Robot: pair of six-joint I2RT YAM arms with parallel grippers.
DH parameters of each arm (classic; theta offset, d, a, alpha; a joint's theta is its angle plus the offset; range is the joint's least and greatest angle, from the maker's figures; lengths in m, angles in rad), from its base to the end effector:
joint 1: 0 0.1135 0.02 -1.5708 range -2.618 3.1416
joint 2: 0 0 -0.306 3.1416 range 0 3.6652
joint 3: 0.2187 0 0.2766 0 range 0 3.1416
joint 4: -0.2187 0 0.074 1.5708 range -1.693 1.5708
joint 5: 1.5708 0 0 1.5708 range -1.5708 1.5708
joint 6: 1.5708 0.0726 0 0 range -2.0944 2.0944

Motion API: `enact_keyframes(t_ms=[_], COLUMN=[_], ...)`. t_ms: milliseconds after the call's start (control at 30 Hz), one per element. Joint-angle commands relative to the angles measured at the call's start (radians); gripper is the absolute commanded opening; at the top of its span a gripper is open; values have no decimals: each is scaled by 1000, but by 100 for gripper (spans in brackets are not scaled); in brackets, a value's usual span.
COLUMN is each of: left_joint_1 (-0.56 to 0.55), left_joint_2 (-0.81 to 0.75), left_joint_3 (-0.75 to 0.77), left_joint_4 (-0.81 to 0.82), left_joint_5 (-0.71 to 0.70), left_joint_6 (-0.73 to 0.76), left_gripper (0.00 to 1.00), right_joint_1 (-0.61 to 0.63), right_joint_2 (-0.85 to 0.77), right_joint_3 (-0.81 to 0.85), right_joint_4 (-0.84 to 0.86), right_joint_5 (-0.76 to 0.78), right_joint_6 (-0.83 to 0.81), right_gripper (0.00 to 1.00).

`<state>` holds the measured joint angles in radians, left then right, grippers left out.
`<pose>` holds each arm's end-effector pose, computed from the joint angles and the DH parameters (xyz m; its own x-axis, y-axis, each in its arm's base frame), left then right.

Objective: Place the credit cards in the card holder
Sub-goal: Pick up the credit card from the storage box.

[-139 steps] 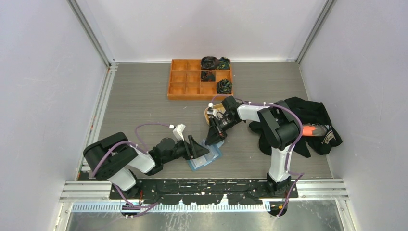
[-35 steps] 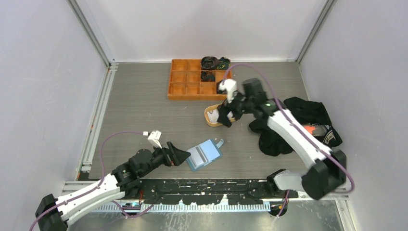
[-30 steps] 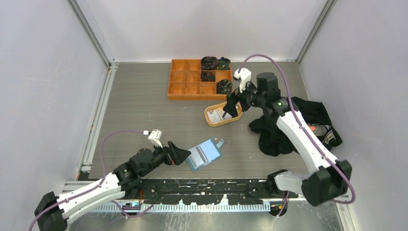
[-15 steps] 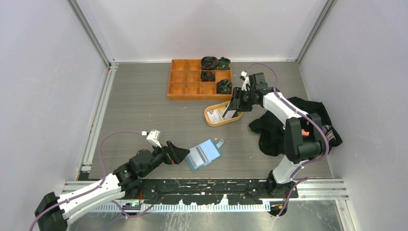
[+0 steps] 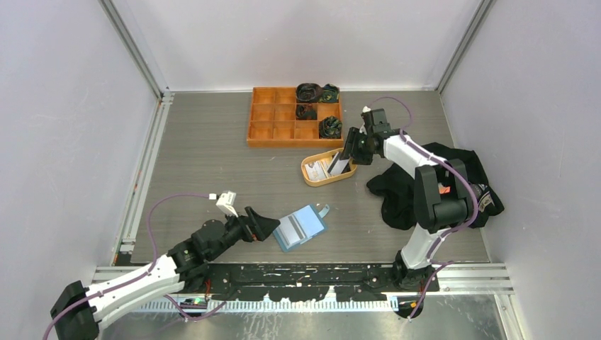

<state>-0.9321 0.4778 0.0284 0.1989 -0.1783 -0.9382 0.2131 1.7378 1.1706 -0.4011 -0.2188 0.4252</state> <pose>0.1048 -0.1195 0.1549 -0.6420 -0.4667 -0.6083 0.2874 0.5890 -0.7553 0.4003 0.1027 0.2014 -0.8683 0.2241 -0.4425 0.0346 0.9173 0.3967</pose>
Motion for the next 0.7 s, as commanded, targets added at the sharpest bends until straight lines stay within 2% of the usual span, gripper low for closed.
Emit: enact_keyframes(t_ms=[0,533,667], left_joint_1=[-2,-2,-2], left_joint_2=[12,46,57], left_joint_3=[-2,3,7], left_joint_4=[84,108,112], left_joint_5=[4,7,10], left_joint_6=[-12,-24,-26], left_gripper=[95,95,95], right_joint_1=[0,9,9], right_joint_2=[8,103,112], right_joint_3=[18,21,8], right_joint_4=[49,117,150], right_joint_5=[74,47,15], right_joint_6=[62,139,151], right_gripper=[54,55,52])
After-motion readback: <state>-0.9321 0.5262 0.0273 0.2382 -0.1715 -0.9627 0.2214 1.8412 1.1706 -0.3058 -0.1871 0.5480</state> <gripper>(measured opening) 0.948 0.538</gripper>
